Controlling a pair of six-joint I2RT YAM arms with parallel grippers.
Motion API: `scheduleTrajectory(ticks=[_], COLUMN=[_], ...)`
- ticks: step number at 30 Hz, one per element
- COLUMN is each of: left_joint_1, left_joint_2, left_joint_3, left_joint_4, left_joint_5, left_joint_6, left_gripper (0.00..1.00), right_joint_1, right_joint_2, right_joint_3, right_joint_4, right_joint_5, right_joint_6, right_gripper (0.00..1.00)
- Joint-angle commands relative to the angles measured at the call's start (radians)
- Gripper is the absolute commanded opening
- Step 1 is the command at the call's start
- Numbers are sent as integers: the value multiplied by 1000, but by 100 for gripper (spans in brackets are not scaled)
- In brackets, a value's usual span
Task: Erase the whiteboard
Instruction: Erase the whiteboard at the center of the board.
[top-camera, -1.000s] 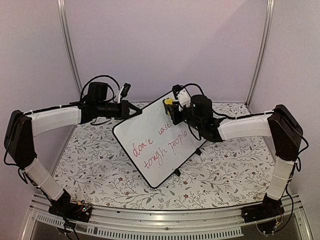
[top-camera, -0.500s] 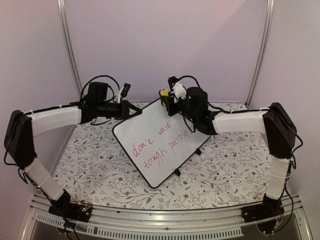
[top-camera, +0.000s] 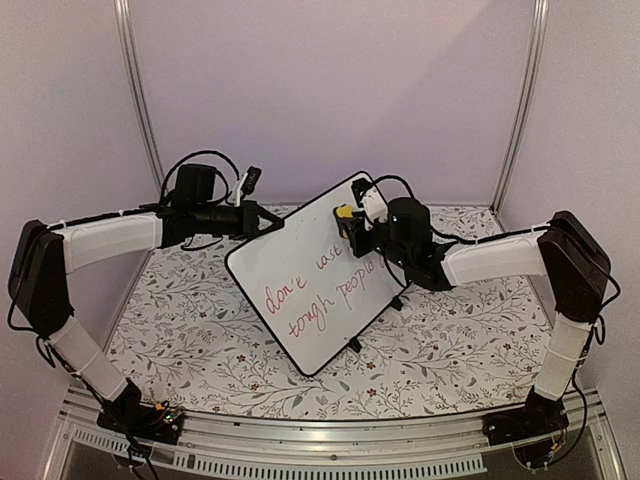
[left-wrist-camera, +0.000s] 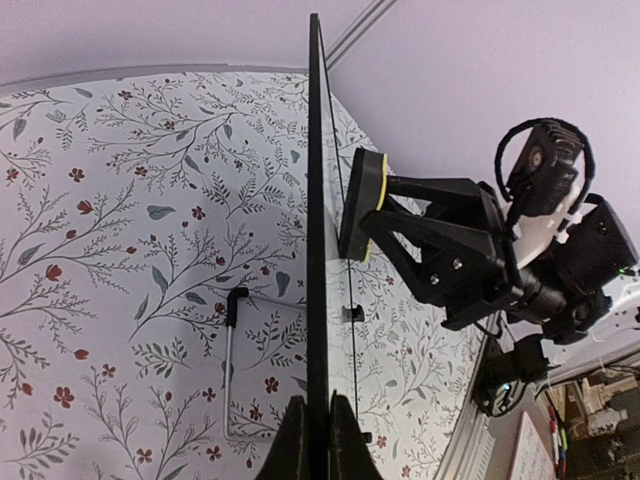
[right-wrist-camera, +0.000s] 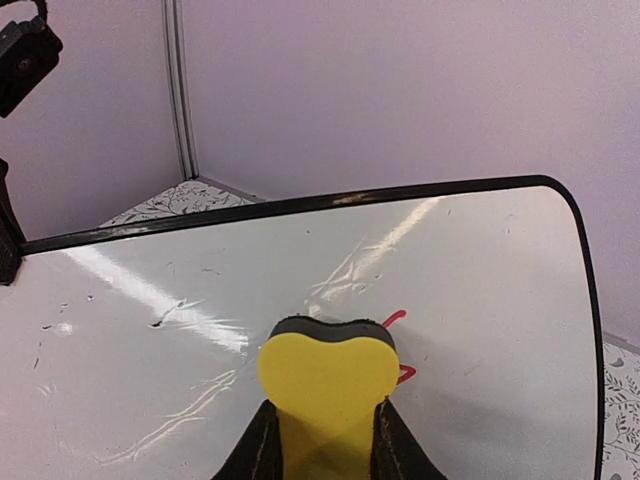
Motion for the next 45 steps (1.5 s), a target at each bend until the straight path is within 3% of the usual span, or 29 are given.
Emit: scheduleTrajectory(ticks=[1,12,26,31,45], left_joint_1=[-23,-23,-24,-26,-27], left_joint_2=[-25,-29,-23,-20,-25], left_joint_3=[-10,-11,-11,-11,-13], left_joint_4=[32,32,32,34,34], left_joint_5=[55,54,55,54,50], left_joint_6=[45,46,45,44,50], left_gripper=[0,0,0,0,0], right_joint_1=[-8,-55,-55,-55,-55], right_joint_2=[-7,94,-16,-33,103], right_joint_3=[54,295,27,6,299], right_joint_4=[-58,-155,-83,-67,-136], right_joint_5=[12,-39,-83,-91,-136], right_joint_6=[-6,-5,58,60,60], right_gripper=[27,28,27,27,27])
